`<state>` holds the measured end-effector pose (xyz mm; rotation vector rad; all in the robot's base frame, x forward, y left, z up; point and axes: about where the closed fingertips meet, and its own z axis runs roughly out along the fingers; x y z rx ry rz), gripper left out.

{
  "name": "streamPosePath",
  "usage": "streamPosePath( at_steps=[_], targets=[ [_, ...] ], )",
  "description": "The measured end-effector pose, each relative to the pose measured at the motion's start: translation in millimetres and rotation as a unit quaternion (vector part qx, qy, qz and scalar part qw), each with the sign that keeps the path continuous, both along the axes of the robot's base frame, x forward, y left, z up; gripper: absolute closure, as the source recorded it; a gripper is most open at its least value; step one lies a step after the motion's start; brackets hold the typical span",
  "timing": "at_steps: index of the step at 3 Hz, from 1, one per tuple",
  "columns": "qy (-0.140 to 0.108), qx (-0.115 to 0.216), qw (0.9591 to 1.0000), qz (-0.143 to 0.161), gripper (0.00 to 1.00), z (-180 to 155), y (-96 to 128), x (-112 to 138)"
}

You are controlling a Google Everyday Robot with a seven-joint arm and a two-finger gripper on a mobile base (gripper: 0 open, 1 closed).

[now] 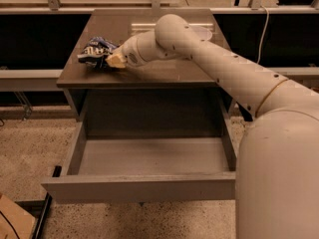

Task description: Place blue chip bag into top drawer

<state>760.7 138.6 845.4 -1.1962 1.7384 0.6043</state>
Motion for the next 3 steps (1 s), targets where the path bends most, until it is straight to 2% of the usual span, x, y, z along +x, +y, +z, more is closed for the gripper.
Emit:
streamPosePath(
  at_steps=[1, 2, 3],
  targets=[
    [-0.020, 0.006, 0.9998, 0.004, 1.00, 22, -15, -19],
    [-0.044, -0.001, 0.9990, 0.008, 1.00, 44, -33, -39],
    [-0.056, -0.027, 0.9977, 0.029, 1.00, 65, -65, -89]
  ],
)
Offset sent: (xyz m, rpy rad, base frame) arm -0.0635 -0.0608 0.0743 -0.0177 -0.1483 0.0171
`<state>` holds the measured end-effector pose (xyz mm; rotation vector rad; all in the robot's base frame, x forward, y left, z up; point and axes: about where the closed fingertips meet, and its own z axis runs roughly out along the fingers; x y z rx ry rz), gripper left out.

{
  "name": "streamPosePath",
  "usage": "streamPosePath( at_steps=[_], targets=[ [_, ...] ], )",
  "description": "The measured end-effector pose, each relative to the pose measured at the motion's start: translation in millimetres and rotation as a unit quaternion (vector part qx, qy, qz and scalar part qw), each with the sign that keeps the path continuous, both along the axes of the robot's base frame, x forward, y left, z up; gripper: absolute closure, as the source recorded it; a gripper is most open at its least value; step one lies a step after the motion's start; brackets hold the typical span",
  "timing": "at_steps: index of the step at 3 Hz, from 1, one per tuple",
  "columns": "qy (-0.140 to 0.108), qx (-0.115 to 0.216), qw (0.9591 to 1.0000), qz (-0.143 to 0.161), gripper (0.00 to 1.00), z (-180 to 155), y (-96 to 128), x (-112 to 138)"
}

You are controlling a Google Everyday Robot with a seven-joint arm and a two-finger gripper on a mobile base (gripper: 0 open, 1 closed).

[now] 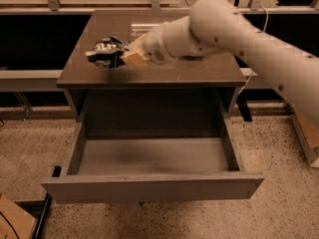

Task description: Place blue chip bag into top drawer

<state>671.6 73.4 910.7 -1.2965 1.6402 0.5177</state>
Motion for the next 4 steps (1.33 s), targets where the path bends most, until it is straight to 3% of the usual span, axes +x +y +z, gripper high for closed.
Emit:
streamPosePath(
  at_steps=[1, 2, 3, 4],
  targets=[
    [0.018, -0.058, 0.9978, 0.028, 1.00, -3, -51, -68],
    [0.103, -0.097, 0.9878, 0.065, 1.00, -50, -102, -144],
    [0.166, -0.108, 0.9770, 0.078, 1.00, -82, -125, -179],
    [0.209, -0.106, 0.9695, 0.072, 1.00, -124, -132, -187]
  ],
)
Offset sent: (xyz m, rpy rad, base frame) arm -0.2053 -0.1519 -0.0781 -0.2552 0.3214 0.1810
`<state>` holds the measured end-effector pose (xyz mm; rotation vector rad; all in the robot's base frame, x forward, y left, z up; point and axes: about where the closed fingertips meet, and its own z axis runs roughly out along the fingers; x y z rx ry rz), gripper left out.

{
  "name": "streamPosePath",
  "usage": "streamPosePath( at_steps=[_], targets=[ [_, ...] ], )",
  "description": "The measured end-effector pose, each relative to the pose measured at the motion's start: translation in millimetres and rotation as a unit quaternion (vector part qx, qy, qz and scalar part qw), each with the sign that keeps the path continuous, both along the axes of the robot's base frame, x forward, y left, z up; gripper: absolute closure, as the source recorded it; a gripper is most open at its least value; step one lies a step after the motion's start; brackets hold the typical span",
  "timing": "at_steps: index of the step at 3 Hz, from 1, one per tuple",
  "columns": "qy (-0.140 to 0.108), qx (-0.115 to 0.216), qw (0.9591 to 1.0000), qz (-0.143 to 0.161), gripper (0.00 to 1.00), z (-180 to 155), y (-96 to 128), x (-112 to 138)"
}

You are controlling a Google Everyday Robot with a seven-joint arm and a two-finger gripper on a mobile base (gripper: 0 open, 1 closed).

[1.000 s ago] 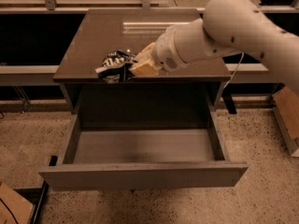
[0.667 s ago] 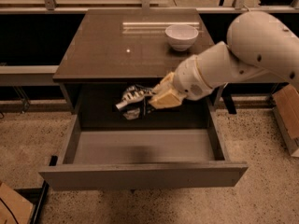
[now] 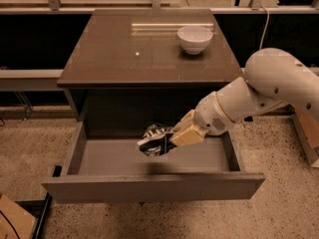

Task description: Place blue chip bag into top drawer

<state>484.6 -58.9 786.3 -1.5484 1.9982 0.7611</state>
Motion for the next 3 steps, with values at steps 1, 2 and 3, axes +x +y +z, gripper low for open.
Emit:
streamPosePath(
  at_steps=[1, 2, 3],
  targets=[
    [0.018, 0.003, 0.9991, -0.038, 0.86, -41, 0, 23],
    [0.032, 0.012, 0.9965, -0.077, 0.62, -70, 10, 56],
    [0.032, 0.012, 0.9966, -0.075, 0.39, -71, 12, 55]
  ],
)
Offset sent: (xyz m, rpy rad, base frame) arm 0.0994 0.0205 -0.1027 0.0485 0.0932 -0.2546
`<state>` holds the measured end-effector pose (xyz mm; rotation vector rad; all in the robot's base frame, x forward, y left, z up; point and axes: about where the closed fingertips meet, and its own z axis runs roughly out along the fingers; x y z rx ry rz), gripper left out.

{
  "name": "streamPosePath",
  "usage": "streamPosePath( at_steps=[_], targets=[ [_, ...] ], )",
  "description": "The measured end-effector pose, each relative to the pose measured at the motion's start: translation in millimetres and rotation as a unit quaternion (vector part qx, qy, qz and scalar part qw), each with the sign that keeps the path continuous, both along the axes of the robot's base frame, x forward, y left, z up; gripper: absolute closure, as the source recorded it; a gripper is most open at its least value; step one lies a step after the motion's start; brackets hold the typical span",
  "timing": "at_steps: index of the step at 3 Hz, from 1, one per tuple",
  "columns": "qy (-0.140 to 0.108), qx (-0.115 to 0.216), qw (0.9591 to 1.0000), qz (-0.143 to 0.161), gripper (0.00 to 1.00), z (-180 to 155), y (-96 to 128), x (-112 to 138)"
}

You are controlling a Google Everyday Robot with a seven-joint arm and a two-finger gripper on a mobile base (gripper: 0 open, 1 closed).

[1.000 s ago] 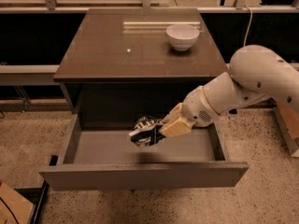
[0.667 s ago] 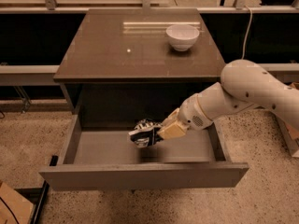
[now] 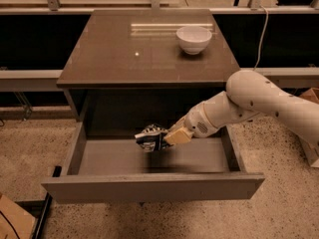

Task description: Place blue chip bag into top drawer

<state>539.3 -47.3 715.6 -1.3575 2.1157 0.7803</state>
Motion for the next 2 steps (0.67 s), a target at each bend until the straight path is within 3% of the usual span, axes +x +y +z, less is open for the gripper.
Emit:
streamPosePath(
  at_steps=[1, 2],
  targets=[
    [0.001, 0.000, 1.0000, 0.001, 0.15, -1.0, 1.6, -0.5],
    [0.002, 0.000, 1.0000, 0.003, 0.00, -1.8, 3.1, -0.9]
  ],
)
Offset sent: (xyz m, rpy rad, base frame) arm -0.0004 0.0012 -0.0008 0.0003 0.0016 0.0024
